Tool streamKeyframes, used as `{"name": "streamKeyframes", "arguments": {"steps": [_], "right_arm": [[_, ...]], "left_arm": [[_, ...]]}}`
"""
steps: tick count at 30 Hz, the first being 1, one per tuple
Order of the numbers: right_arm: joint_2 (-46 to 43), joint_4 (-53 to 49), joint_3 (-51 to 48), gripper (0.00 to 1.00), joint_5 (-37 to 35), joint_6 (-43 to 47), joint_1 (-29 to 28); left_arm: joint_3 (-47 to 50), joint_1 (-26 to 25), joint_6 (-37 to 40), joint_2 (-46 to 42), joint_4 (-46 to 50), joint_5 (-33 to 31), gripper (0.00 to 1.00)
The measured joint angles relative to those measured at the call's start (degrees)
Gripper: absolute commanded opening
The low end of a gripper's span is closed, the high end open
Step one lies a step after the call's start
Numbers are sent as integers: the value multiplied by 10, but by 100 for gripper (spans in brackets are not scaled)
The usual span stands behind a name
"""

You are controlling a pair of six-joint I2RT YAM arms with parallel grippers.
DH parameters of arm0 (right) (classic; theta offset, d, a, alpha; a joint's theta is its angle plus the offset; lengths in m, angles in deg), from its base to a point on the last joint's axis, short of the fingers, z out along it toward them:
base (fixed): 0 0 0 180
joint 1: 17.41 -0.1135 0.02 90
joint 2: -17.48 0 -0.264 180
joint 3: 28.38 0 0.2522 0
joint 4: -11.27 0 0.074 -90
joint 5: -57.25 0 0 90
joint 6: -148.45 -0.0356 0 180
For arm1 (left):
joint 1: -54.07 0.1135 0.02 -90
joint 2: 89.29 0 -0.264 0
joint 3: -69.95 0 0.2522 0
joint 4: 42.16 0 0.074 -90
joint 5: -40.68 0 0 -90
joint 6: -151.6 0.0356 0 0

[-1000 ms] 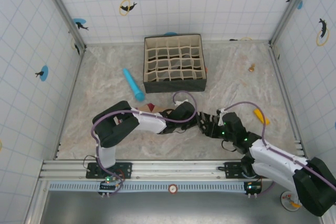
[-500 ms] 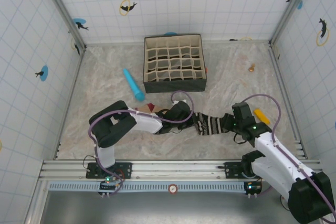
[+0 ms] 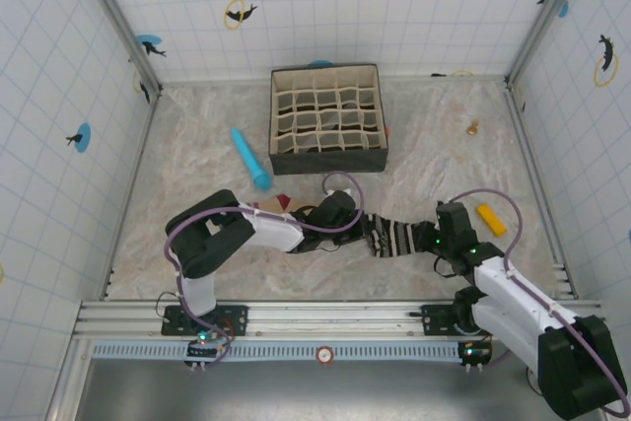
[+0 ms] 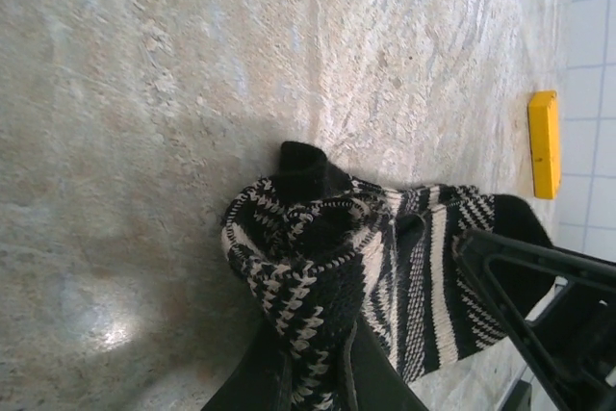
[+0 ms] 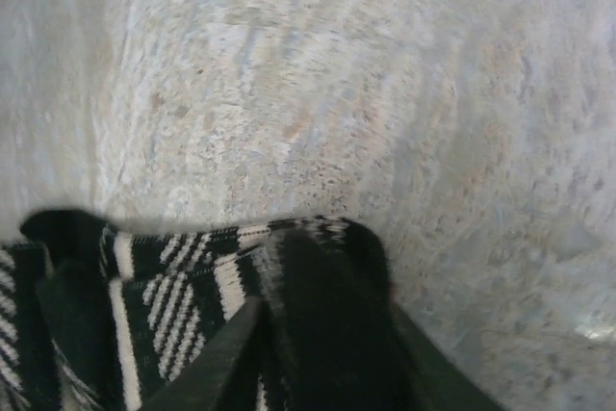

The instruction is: Roll the socks

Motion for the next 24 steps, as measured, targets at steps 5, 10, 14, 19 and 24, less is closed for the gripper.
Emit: {"name": "streamKeyframes", "arguments": {"steps": [5,10,14,19,24], "right_arm": [[50,66,-5,0,15,-3,0],[128,135,17,0,31,11,0],[194,180,45,0,45,25,-10],[275,233,96,0,48,53,-44],[349,283,146,0,47,90,-84]], "left_arm": [[10,0,0,-15,-2,10,0],[34,0,0,-41,-11,13,0],[49,0,0,-53,-21,12,0],[66,-6,-11,-58,-25,-6,0],[75,-21,-31,-58,-25,-42,0]]}}
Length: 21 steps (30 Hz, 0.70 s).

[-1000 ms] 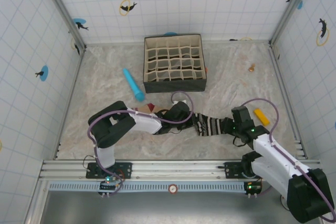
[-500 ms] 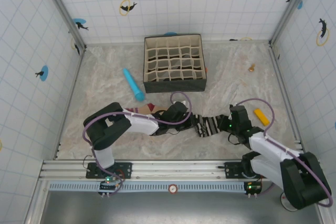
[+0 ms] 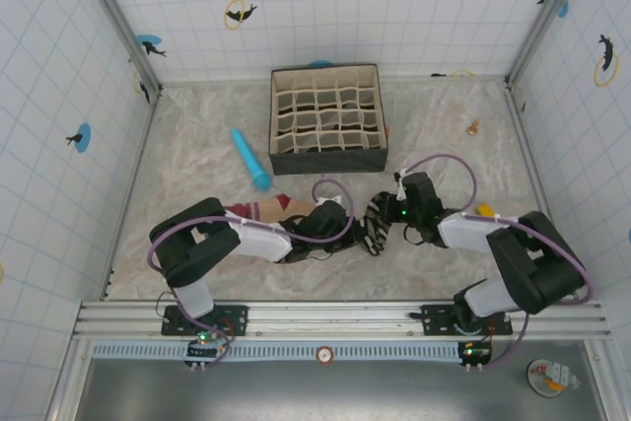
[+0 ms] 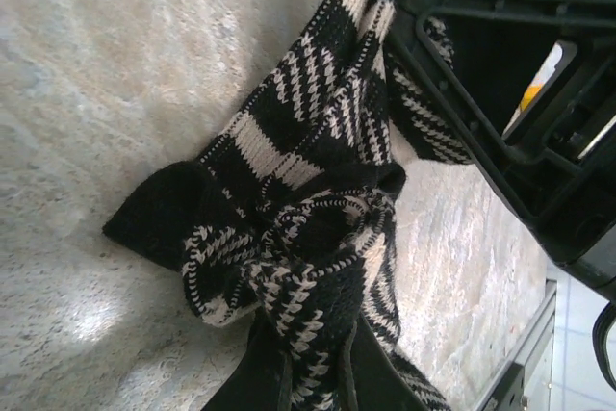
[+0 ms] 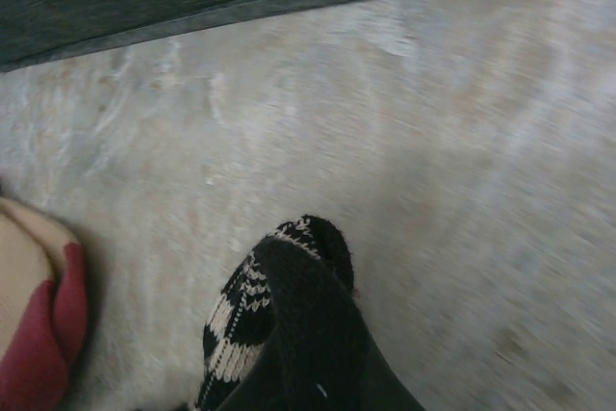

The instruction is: Roll the socks

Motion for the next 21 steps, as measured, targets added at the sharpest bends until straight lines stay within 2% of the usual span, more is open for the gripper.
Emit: {"name": "streamKeyframes", "arguments": {"steps": [4,6,10,13,15,21], "right_arm": [[43,33,15,1,3,24,-7],[59,44,19,7,9,37,-7],[76,50,36,31,25,60,-11],[73,54,42,57,28,80,-14],[60,48,42,70,27,97,-14],[-40,13,36,95,8,140,-26]], "left_arm": [[12,-14,-24,-12,4,-49,0],[19,-21,-36,-19,7,-74,0],[20,-36,-61,-21,19,-113,0],[22,-41,-76,-24,25,-127,0],[24,-42,-83,-29,33,-134,0],[25,-44,-94,-37,56,-146,0]]}}
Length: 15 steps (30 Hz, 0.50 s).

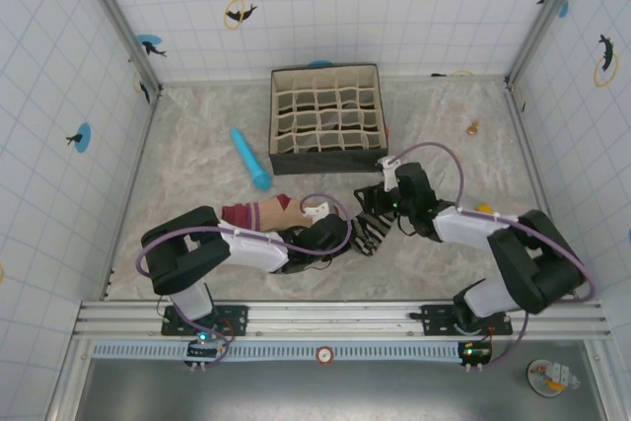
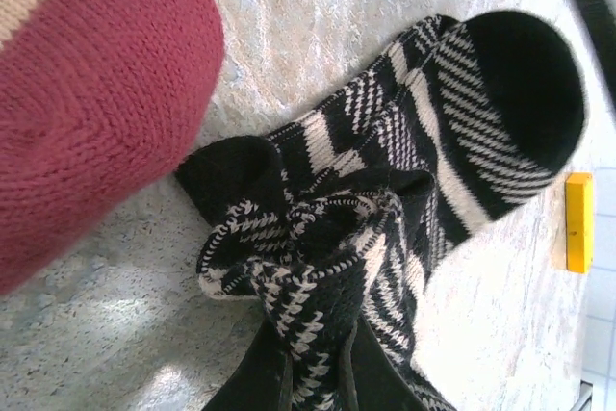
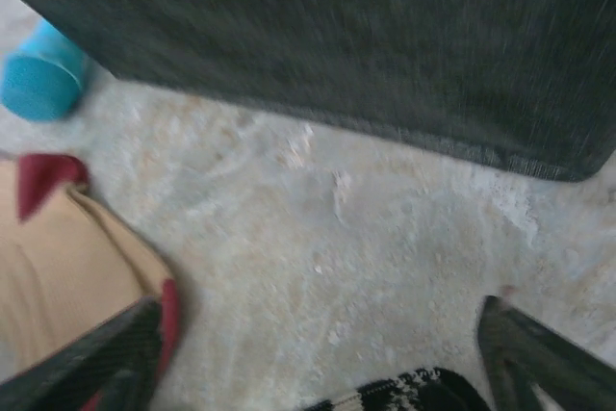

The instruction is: Roll the socks

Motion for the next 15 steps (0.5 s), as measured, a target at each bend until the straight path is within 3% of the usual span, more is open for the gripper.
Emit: {"name": "streamKeyframes", "arguments": {"steps": [5,8,15], "right_arm": [[-116,-23,-44,96,-28,13,-28],[-188,-43,-89,91,-57,16,-68],[-346,-67,-214,80,-180,36,-236]], "left_arm": [[0,0,0,-1,6,-5,0],[0,-1,-1,-2,7,-7,0],[-7,-2,0,-2,19,-9,0]]}}
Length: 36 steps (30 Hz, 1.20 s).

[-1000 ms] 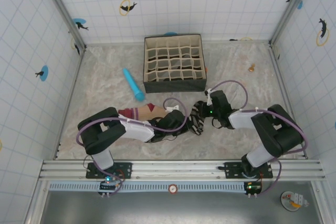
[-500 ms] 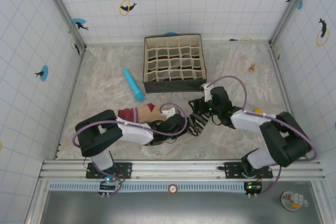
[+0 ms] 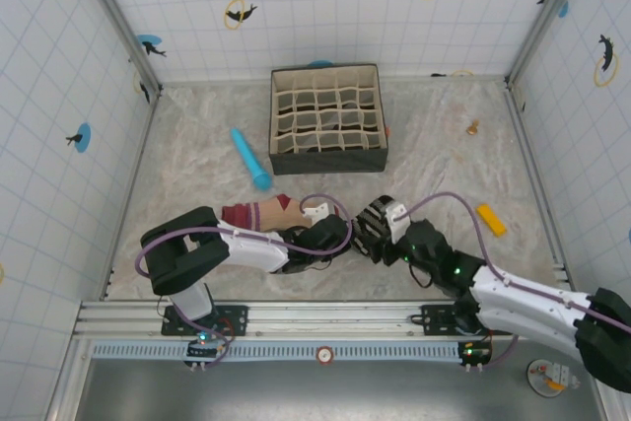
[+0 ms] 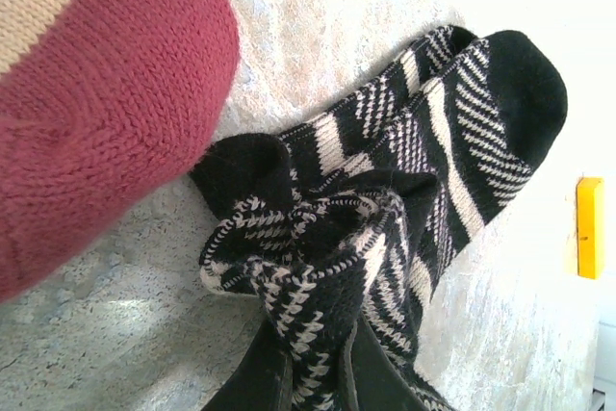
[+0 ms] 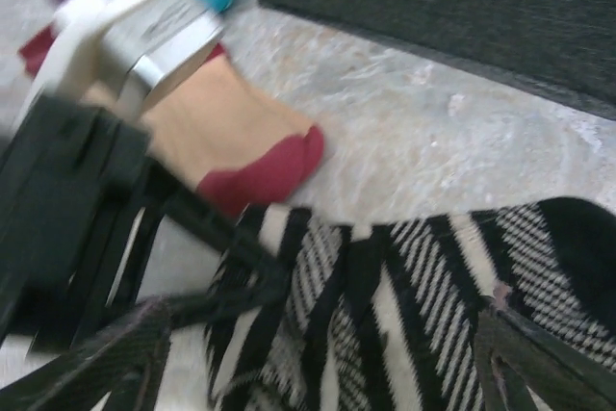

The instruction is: Roll the socks

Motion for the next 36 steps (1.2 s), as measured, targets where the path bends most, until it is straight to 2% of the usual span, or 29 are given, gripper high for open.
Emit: {"name": "streamKeyframes", "arguments": {"steps": [6,10,21,29,32,36], "right_arm": [[-23,6,-65,76,-129,35,-139],[4,35,-73,76,-181,61,-183],[166,141,-65,76,-212,121,-186],[223,197,-36,75,-208,142,-183],[233,212,-34,69,-203,146,-173],[246,223,-34,53,-193,143,-156]], "left_arm": [[-8,0,0,0,14,0,0],[-14,0,0,0,26,1,0],[-17,0,0,1,30,2,0],[-20,0,0,4,32,4,0],[-20,0,-2,4,32,5,0],[-20,0,-5,5,32,6,0]]}}
